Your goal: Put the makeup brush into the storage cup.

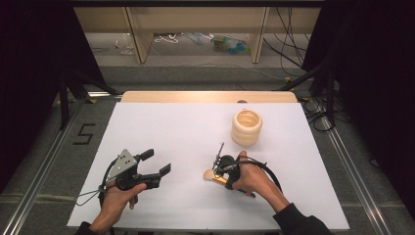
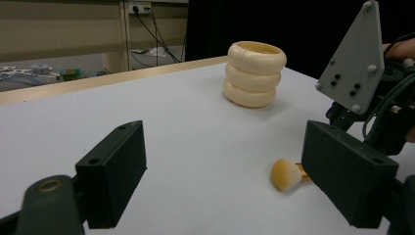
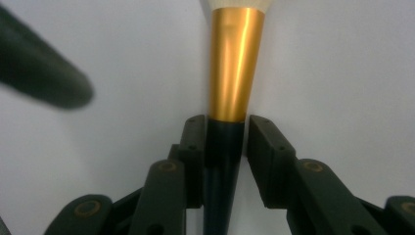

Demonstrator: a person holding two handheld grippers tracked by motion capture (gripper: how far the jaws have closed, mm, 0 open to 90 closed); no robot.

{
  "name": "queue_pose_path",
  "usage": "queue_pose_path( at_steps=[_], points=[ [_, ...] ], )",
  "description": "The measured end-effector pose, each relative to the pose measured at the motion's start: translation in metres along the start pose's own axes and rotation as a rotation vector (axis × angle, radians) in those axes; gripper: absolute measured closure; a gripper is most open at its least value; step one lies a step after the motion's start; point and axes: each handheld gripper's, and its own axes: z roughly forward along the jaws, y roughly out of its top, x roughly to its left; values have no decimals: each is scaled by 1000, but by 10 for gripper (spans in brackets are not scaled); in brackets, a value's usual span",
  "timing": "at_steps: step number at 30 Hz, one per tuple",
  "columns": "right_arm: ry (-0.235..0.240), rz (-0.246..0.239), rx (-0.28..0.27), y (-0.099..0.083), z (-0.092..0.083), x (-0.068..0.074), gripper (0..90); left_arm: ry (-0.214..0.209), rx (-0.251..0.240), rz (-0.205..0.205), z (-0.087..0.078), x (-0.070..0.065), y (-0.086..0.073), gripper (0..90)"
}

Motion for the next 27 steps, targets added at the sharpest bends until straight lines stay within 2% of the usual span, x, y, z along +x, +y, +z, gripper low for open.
queue_pose_path(
  at_steps=[5, 9, 10, 11, 12, 17, 23, 25, 26, 27],
  points=[
    [-9, -24, -1, 2, 0, 1, 741, 0, -1, 1, 0, 0, 0, 168],
    [-16, -25, 3, 2, 0, 2, 742, 0, -3, 1, 0, 0, 0, 169],
    [-6, -4, 11, 3, -1, 4, 743, 1, -3, 2, 0, 0, 0, 168],
    [-14, -32, 3, 2, 0, 3, 743, 1, -3, 2, 0, 1, 0, 169],
    [-15, -39, 1, 2, 0, 3, 743, -2, -3, 4, 0, 1, 0, 169],
    [-8, -33, 6, 2, -1, 3, 744, 1, -2, 1, -1, 1, 1, 169],
    [-35, -45, -36, 2, -6, 2, 744, -5, -9, -1, -1, 1, 0, 170],
    [-35, -38, -63, 0, -12, 0, 744, 2, -1, -1, -1, 1, 1, 169],
    [-28, 3, -99, -1, -19, 0, 744, 1, -3, -2, -1, 1, 1, 169],
    [-28, 3, -99, -1, -19, 0, 744, 1, -4, -2, -1, 1, 1, 169]
  ],
)
